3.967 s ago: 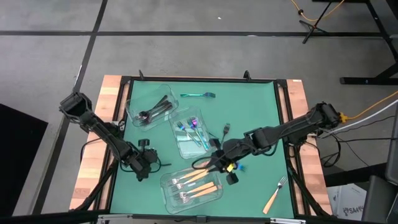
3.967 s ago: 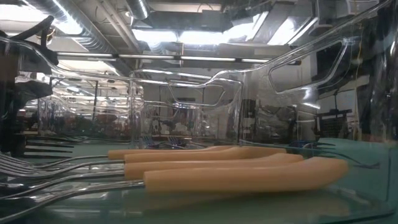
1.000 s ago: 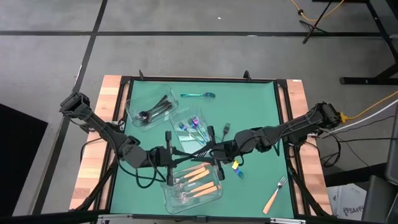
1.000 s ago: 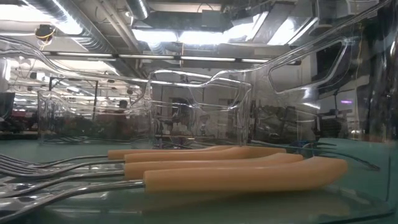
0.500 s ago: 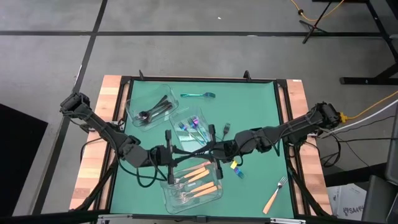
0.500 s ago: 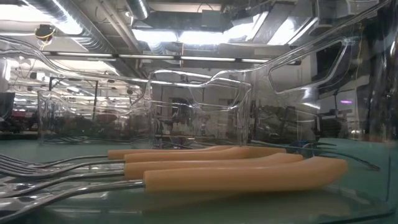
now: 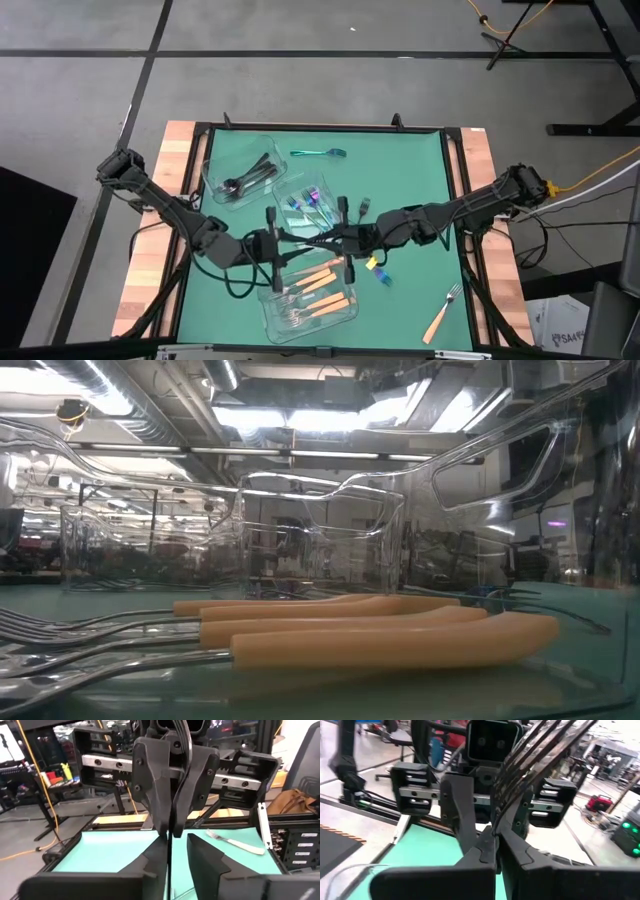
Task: Sort silverware by color (type)
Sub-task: Put the black fork into the top transparent bin
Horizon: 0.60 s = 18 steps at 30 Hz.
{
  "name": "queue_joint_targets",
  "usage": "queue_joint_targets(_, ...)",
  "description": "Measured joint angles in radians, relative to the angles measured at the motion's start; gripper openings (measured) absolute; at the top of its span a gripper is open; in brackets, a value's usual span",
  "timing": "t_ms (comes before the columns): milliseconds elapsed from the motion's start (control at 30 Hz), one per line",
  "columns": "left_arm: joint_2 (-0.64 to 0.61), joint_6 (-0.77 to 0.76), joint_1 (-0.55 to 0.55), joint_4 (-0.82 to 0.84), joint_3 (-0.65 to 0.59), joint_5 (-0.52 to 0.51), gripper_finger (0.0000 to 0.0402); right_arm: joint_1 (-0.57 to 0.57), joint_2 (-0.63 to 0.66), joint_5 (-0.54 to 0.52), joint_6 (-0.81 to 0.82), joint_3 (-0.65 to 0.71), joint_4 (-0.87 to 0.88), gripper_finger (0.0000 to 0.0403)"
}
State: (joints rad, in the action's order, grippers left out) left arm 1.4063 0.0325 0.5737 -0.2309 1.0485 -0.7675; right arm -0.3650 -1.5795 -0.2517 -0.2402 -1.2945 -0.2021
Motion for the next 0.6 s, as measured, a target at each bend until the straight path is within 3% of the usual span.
queue_joint_targets(200,0.000,-0.031,-0.019,0.083,0.000,-0.041,0.0099,0.015,0.000,-0.047,0.000,0.000,0.045,0.0000)
queue_joint_targets(600,0.000,-0.030,-0.020,0.307,0.000,-0.360,0.0103,0.144,0.000,-0.052,-0.001,0.000,0.199,0.0000)
